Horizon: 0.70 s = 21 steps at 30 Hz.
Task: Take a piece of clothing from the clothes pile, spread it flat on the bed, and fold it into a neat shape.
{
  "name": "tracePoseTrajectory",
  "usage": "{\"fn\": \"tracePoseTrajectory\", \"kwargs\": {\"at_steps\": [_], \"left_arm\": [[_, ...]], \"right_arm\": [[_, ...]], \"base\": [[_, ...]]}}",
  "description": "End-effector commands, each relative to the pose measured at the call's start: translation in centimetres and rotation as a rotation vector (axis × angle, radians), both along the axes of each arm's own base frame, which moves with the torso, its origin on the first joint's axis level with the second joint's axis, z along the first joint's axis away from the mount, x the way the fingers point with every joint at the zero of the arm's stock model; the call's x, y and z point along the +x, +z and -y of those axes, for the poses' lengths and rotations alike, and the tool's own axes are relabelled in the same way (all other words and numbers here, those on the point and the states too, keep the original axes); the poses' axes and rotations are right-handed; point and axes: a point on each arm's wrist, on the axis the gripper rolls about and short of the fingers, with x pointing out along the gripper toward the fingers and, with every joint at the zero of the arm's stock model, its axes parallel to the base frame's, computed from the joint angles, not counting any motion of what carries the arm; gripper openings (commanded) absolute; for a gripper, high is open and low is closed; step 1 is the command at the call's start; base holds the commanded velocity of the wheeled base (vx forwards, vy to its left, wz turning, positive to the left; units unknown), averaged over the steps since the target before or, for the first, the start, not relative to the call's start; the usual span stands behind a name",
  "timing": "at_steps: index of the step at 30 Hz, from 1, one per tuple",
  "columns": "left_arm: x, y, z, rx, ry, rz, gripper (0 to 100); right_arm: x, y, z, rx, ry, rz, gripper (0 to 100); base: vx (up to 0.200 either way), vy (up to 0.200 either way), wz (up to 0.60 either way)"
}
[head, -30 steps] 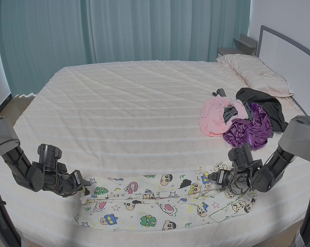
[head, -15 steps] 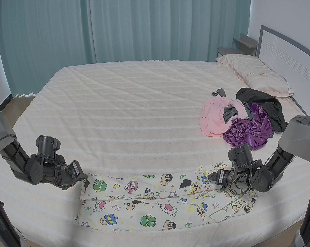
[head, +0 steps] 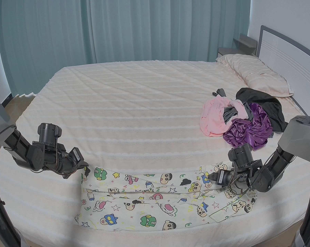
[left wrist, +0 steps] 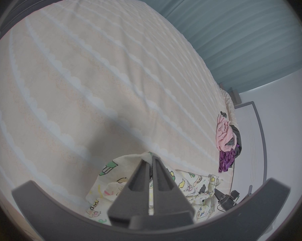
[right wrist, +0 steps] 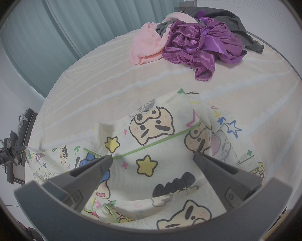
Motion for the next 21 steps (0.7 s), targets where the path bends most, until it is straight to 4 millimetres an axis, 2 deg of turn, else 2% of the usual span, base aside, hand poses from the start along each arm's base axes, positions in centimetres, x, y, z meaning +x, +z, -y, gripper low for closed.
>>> {"fn": "tracePoseTrajectory", "kwargs": {"at_steps": [1,6,12,15,21], "left_arm": [[0.5,-1.2,-0.4,0.0,0.012,-0.031,0],[0.5,-2.5,-0.7,0.0,0.021,-0.085,0],[0.7,-2.4,-0.9,0.0,0.022,-0.113,0],[0.7,-2.3,-0.9,-0.003,0.02,-0.125,0],[0.6,-2.2,-0.8,-0.003,0.02,-0.124,0]], "right_arm": [[0.0,0.0,0.0,-0.001,0.0,0.0,100],[0.0,0.0,0.1,0.001,-0.003,0.001,100],[0.1,0.4,0.1,0.006,-0.006,0.014,100],[0.3,1.8,0.9,0.02,-0.029,0.049,100],[0.1,2.9,2.1,0.027,-0.062,0.074,100]], "base": [[0.0,0.0,0.0],[0.0,0.0,0.0],[0.0,0.0,0.0],[0.0,0.0,0.0],[0.0,0.0,0.0]]}}
